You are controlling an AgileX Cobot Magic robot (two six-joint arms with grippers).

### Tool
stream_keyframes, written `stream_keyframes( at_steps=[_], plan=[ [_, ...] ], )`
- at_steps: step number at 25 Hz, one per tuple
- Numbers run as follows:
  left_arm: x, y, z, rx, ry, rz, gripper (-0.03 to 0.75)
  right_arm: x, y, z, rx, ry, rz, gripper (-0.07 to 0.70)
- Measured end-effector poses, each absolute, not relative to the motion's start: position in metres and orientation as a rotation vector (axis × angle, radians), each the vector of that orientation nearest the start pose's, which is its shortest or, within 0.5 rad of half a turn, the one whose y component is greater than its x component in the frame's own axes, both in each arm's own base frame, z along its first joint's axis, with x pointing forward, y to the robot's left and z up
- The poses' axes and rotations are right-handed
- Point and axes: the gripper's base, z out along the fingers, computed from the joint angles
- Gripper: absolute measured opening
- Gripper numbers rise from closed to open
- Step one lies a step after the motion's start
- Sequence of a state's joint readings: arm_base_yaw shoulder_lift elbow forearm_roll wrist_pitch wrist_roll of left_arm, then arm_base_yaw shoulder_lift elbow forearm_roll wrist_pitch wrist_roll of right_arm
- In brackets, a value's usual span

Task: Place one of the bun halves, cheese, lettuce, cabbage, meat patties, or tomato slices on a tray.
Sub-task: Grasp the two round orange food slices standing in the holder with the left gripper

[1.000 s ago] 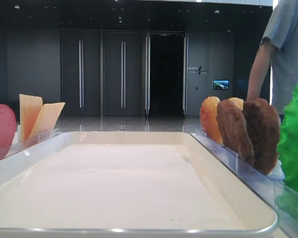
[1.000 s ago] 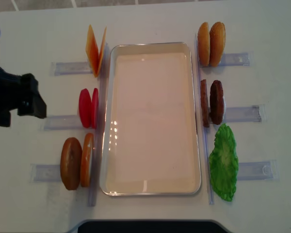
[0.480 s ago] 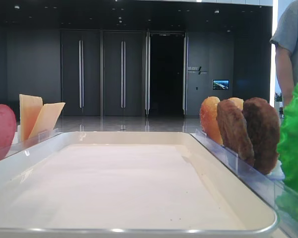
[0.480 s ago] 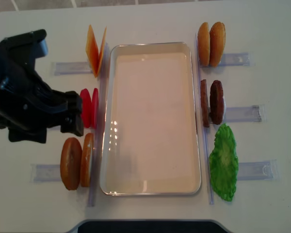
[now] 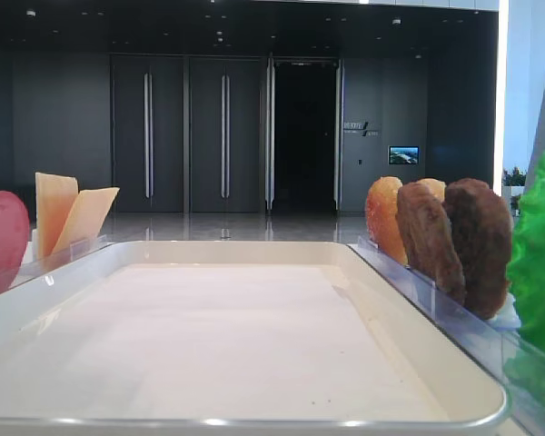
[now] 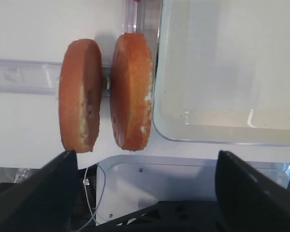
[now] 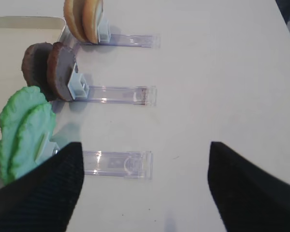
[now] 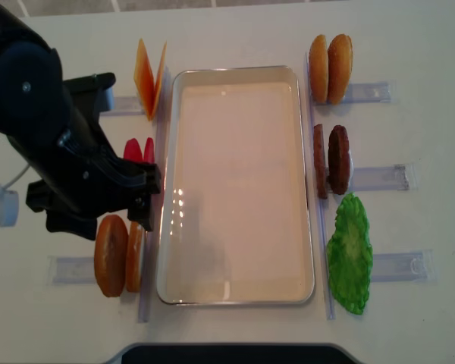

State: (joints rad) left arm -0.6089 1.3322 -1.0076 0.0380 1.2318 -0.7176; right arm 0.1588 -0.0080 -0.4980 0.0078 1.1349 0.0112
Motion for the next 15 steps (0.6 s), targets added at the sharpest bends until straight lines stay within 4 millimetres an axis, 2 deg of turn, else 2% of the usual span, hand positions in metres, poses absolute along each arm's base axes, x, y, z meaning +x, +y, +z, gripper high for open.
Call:
stream_keyframes(
  at_steps=[15],
  plan=[
    [0.205,-0.139,0.251,-0.122,3.111,0.031,0.681,-0.009,-0.001,0.271,-0.157,2.109,0.111,0.535]
  ],
)
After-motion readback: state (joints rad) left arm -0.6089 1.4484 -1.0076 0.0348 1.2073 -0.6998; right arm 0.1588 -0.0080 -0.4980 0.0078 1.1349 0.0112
